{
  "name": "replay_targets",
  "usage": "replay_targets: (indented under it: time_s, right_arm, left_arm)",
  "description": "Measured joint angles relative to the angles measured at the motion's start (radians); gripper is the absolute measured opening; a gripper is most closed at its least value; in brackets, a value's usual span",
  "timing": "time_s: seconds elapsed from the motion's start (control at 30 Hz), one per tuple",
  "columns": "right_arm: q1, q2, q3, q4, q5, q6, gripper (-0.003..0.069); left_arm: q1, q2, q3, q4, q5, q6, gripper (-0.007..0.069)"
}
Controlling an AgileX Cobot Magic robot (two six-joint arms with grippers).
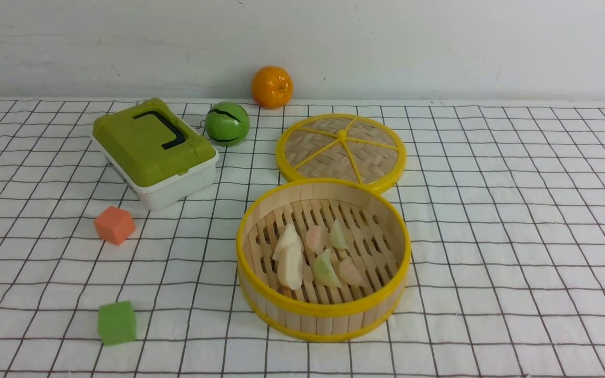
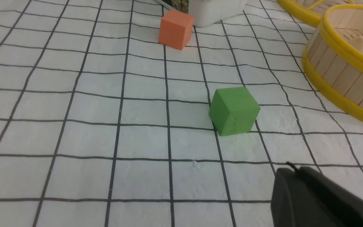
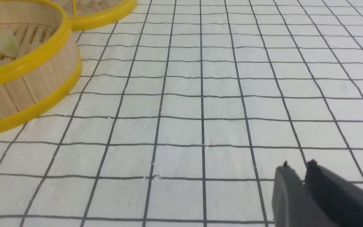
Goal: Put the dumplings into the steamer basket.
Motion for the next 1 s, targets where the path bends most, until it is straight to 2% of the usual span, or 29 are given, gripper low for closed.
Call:
replay_targets:
  time_s: [1.0]
  right_arm:
    - [0.0,0.0,0.0,0.0,0.0,0.0,0.0125]
  left_arm:
    - [0.0,0.0,0.0,0.0,0.0,0.0,-0.0013]
